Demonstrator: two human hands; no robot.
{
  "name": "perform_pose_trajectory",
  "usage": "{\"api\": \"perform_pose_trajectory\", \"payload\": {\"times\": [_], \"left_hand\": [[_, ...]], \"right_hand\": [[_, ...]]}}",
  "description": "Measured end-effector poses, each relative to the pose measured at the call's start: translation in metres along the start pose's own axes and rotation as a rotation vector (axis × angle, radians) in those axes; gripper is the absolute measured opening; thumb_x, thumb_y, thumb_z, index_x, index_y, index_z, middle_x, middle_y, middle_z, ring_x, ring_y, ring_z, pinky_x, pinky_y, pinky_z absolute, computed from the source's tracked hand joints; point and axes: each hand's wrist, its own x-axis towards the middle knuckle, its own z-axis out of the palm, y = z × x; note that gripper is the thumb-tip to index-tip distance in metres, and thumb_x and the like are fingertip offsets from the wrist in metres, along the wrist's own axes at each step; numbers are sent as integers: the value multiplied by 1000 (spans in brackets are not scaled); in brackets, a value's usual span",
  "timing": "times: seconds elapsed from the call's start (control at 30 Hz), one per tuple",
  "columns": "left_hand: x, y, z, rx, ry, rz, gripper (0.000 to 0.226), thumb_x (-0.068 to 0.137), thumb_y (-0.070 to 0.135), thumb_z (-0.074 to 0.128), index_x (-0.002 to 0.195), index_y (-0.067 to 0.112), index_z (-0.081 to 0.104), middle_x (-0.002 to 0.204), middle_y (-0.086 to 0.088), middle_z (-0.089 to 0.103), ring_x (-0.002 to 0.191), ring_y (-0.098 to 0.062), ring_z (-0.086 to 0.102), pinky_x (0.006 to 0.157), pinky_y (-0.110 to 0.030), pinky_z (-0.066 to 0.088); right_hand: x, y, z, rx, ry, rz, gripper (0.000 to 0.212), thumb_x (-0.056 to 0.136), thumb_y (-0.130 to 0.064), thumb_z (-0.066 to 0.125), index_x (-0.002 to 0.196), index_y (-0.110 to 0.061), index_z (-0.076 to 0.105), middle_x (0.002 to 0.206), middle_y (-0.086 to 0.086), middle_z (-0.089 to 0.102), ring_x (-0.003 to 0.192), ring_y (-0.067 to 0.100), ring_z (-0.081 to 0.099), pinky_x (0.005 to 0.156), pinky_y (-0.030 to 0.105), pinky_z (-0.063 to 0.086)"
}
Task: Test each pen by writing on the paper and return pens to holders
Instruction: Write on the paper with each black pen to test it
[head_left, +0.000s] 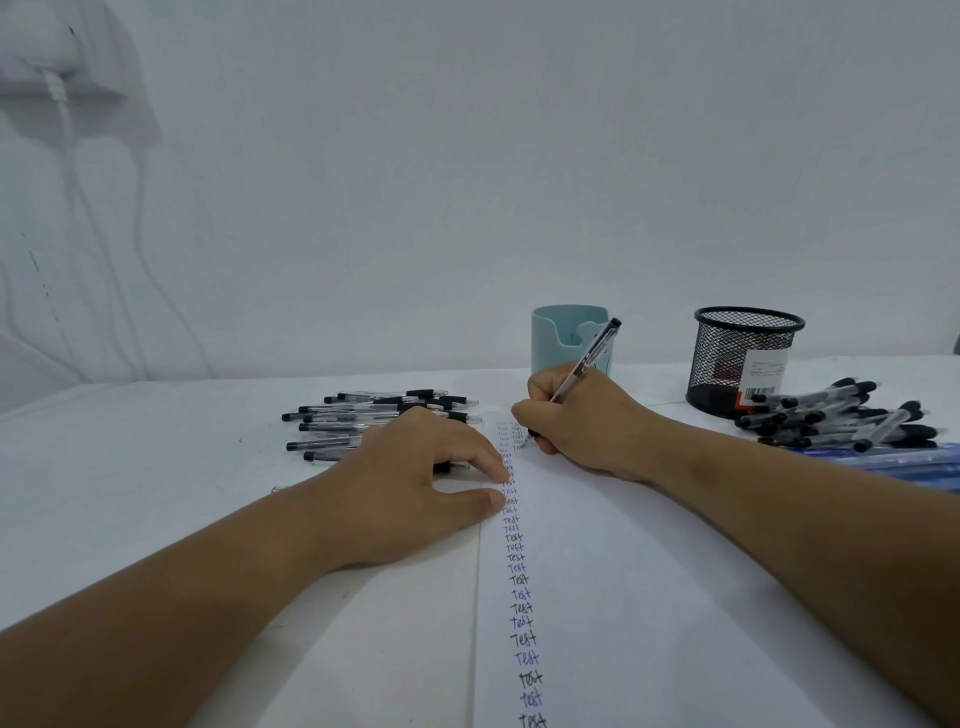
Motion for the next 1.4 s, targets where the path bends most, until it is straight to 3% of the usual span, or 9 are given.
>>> {"api": "perform_pose_trajectory", "payload": {"times": [0.17, 0.27, 0.43, 0.57, 0.63, 0.8, 0.97, 1.23, 1.4], "left_hand": [[0, -2, 2, 9, 7, 3, 23, 81, 48, 72, 101, 36, 77, 113, 36, 63, 114, 12, 51, 98, -11, 36], [-1, 0, 1, -14, -1, 9, 15, 87, 34, 77, 102, 33, 78, 114, 35, 62, 111, 15, 50, 91, -2, 34], [-2, -3, 1, 6, -11, -26, 15, 87, 38, 76, 102, 39, 75, 113, 36, 64, 116, 9, 48, 104, -25, 38], [-3, 1, 2, -10, 1, -10, 15, 86, 32, 77, 100, 36, 77, 110, 35, 65, 111, 14, 51, 97, -14, 37], [-3, 1, 2, -10, 2, -3, 15, 86, 31, 77, 101, 34, 78, 111, 36, 64, 110, 16, 51, 94, -9, 36], [-5, 0, 2, 8, 17, -28, 37, 74, 64, 61, 101, 41, 74, 112, 36, 64, 115, 7, 50, 105, -30, 40], [-5, 1, 2, 18, 1, -24, 21, 83, 50, 68, 102, 43, 72, 114, 37, 63, 115, 6, 47, 105, -34, 41], [-1, 13, 1, 56, 5, -86, 40, 72, 67, 53, 107, 49, 62, 109, 34, 63, 111, 4, 48, 105, -46, 38], [-2, 21, 7, 68, 30, -95, 20, 89, 51, 65, 106, 41, 68, 116, 42, 52, 114, 6, 42, 109, -45, 33]], "right_hand": [[1, 1, 2, -35, 22, -42, 29, 83, -15, 60, 60, -14, 42, 56, 3, 49, 52, 12, 43, 55, 27, 38], [1, 4, 3, -14, 74, -72, 33, 85, -18, 64, 59, -14, 45, 52, -1, 50, 52, 11, 44, 56, 27, 40], [-10, 0, 1, 183, 207, -243, 55, 102, -41, 52, 60, -7, 45, 53, 6, 46, 54, 13, 44, 59, 30, 39], [-14, -12, -7, -17, 143, -402, 36, 99, -54, 48, 83, -21, 44, 52, -7, 43, 51, 7, 39, 55, 26, 34], [-16, -18, -10, -92, 99, -412, 47, 84, -70, 44, 103, -27, 44, 47, -11, 47, 47, 9, 42, 51, 23, 33], [-17, -14, -11, -385, 240, -517, 46, 99, -64, 24, 110, -28, 51, 49, -7, 46, 55, 15, 47, 59, 40, 49], [-19, -6, -15, -300, 262, -577, 36, 97, -59, 33, 98, -31, 57, 48, -6, 50, 55, 14, 47, 54, 30, 39], [-18, -7, -25, -349, 244, -560, 28, 93, -57, 52, 92, -31, 63, 45, -7, 39, 52, 11, 44, 52, 20, 26], [-10, -23, -63, -490, 28, -495, 15, 88, -41, 73, 96, -28, 76, 73, -8, 58, 70, 7, 52, 66, 30, 43]]}}
